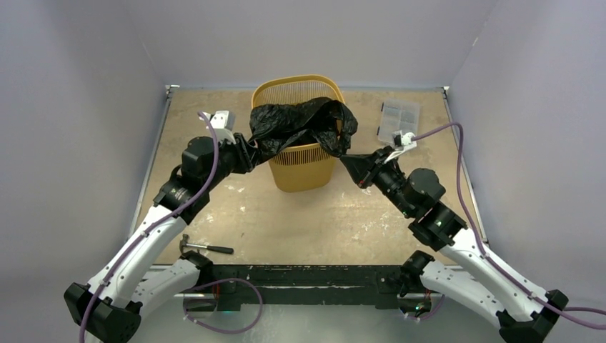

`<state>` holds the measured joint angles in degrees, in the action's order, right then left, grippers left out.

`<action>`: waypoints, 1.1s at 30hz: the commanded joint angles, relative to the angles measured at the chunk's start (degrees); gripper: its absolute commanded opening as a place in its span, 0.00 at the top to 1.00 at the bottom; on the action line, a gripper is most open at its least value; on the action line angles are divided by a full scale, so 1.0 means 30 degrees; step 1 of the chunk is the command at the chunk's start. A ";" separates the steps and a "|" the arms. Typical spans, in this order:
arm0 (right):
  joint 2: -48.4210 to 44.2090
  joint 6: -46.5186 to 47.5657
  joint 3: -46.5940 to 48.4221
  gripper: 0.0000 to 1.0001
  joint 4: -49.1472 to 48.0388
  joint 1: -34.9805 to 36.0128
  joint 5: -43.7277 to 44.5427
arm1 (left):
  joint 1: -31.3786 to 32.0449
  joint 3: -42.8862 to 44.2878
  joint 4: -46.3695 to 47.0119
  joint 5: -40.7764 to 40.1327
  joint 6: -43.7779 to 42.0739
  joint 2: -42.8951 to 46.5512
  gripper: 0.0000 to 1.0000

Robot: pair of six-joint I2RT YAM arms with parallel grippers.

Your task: Put the trash bags into the trash bin

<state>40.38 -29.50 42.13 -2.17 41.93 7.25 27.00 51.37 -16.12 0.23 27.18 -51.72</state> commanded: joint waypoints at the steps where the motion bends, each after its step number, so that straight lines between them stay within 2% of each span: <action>1: 0.0401 0.1875 0.0402 0.87 -0.0591 -0.0033 -0.2048 | -0.0007 0.1103 -0.0656 -0.0512 -0.0524 -0.0098 0.74; 5: 0.0275 0.2902 0.0320 0.92 -0.0330 -0.0032 -0.3094 | -0.0009 0.1327 -0.0834 -0.1189 -0.0681 -0.0092 0.75; 9: -0.0194 0.2865 0.0199 0.75 0.0552 -0.0035 -0.2206 | -0.0011 0.1333 -0.0878 -0.1510 -0.0764 0.0022 0.68; 14: 0.0103 0.2461 0.1495 0.54 0.2929 -0.0032 0.1870 | -0.0022 0.1558 -0.1035 -0.1340 -0.0903 0.0133 0.54; 18: 0.0500 0.2981 0.2703 0.39 0.2347 -0.0041 0.1137 | -0.0008 0.1592 -0.0517 -0.2150 -0.0421 0.0957 0.42; 21: 0.0635 0.2774 0.3559 0.27 0.2362 -0.0034 0.0644 | -0.0007 0.1263 0.0325 -0.2232 -0.0300 0.1907 0.37; 26: -0.0081 0.2300 0.4022 0.19 0.2524 -0.0035 0.2333 | -0.0009 0.1819 -0.0560 -0.2904 -0.0737 0.2664 0.29; 29: -0.0256 0.2283 0.4259 0.08 0.1979 -0.0032 0.3887 | -0.0008 0.1960 -0.0491 -0.4416 -0.0499 0.3616 0.24; 33: 0.2265 0.2511 0.7166 0.06 0.3660 -0.0032 0.4857 | -0.0007 0.1975 0.1045 -0.5422 -0.0557 0.4318 0.17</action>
<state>41.23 -22.33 54.59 6.81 41.93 16.36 27.00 54.92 -18.17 -11.31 25.91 -40.64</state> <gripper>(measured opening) 0.931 0.807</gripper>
